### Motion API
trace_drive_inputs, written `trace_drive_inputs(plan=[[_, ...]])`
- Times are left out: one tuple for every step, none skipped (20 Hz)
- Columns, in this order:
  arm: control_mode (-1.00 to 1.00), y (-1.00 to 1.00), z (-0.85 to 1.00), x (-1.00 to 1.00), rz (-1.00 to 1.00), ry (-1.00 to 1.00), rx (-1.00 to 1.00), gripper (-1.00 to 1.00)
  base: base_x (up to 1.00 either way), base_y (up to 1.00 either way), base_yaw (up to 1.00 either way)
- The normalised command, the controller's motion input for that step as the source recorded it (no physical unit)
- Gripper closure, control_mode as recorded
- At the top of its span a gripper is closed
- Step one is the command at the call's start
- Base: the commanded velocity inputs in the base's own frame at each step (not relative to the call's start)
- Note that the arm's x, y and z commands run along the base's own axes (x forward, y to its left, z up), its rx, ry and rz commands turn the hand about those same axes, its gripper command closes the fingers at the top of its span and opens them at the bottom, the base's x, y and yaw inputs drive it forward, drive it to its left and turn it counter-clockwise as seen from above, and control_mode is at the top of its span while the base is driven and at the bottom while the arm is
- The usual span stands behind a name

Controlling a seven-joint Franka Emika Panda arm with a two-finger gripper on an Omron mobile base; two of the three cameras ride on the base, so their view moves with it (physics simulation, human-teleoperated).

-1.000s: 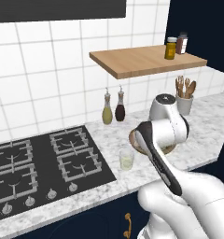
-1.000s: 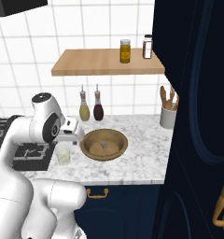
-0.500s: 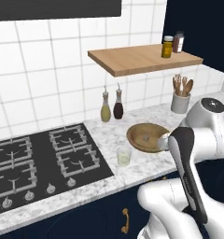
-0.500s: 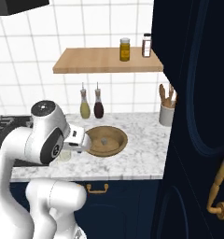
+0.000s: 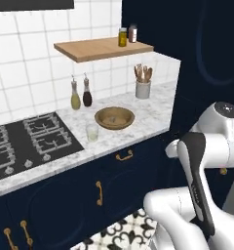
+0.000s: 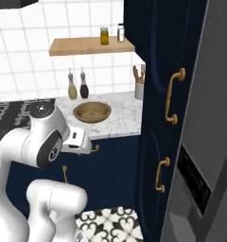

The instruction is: Grab a lemon wedge from the fridge and one ice cube from the ice bowl, and put them in the glass of lemonade.

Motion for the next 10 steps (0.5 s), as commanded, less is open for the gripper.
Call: trace_drive_inputs(plan=[[1.00,0.00,0.00,0.00,0.00,0.00,0.00,-1.00,-1.00,0.00,-0.57],[1.00,0.00,0.00,0.00,0.00,0.00,0.00,-1.00,-1.00,0.00,-0.61],[1.00,0.00,0.00,0.00,0.00,0.00,0.00,-1.00,-1.00,0.00,-0.63],[1.00,0.00,0.00,0.00,0.00,0.00,0.00,-1.00,-0.95,0.00,-0.65],[1.00,0.00,0.00,0.00,0.00,0.00,0.00,-1.00,-0.91,0.00,-0.65],[1.00,0.00,0.00,0.00,0.00,0.00,0.00,-1.00,-0.88,0.00,-0.65],[1.00,0.00,0.00,0.00,0.00,0.00,0.00,-1.00,-0.81,0.00,-0.65],[1.00,0.00,0.00,0.00,0.00,0.00,0.00,-1.00,-0.75,-0.09,-0.65],[1.00,0.00,0.00,0.00,0.00,0.00,0.00,-1.00,-0.74,-0.16,-0.63],[1.00,0.00,0.00,0.00,0.00,0.00,0.00,-1.00,-0.74,-0.18,-0.62]])
